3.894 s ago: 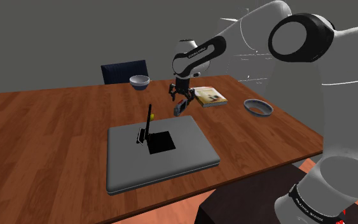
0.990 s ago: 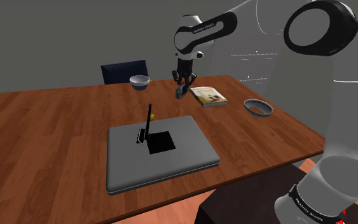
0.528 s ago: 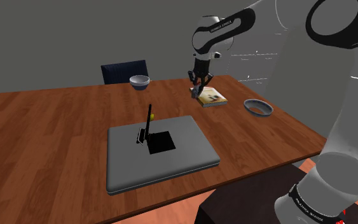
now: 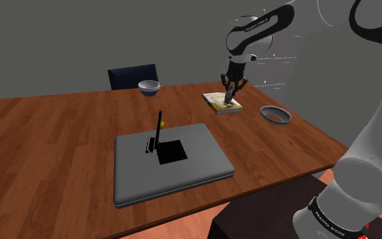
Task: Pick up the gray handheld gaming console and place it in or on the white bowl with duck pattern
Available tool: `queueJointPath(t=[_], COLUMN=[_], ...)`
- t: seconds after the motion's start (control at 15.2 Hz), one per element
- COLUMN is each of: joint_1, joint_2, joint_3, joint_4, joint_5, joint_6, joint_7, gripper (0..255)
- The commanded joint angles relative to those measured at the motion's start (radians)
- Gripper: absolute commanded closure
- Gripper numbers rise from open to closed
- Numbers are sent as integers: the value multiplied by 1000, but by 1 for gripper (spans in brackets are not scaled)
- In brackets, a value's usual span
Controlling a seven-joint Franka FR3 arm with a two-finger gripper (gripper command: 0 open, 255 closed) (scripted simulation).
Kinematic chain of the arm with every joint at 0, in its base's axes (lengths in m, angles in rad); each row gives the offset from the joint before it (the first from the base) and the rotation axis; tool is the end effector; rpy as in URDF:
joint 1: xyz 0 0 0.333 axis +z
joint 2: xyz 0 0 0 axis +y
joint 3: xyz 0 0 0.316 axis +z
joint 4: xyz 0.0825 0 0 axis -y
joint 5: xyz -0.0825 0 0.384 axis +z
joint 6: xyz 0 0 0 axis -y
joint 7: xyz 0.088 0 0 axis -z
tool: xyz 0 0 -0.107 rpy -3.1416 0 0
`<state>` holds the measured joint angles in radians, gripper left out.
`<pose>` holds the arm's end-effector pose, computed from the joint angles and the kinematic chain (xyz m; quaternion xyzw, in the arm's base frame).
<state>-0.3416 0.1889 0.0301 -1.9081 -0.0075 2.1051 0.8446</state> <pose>0.5734 -0.1857 0.4001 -0.8384 0.5450 -0.0041 0.0007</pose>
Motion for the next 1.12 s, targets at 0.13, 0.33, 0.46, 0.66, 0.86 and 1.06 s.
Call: queueJointPath(t=[0.13,0.33,0.46,0.66,0.86,1.06], joint_1=[-53,-92,-118,-157,-196,-235], joint_2=[-42,-64,-74,-83,-85,-78], joint_3=[-35,-64,-84,-114,-145,-176], joint_4=[-62,-89,-101,-110,-109,-98], joint_5=[9,13,16,20,24,30], joint_6=[21,26,27,27,24,19], joint_7=[-94,-163,-211,-282,-354,-426], gripper=[255,255,255,255,255,255])
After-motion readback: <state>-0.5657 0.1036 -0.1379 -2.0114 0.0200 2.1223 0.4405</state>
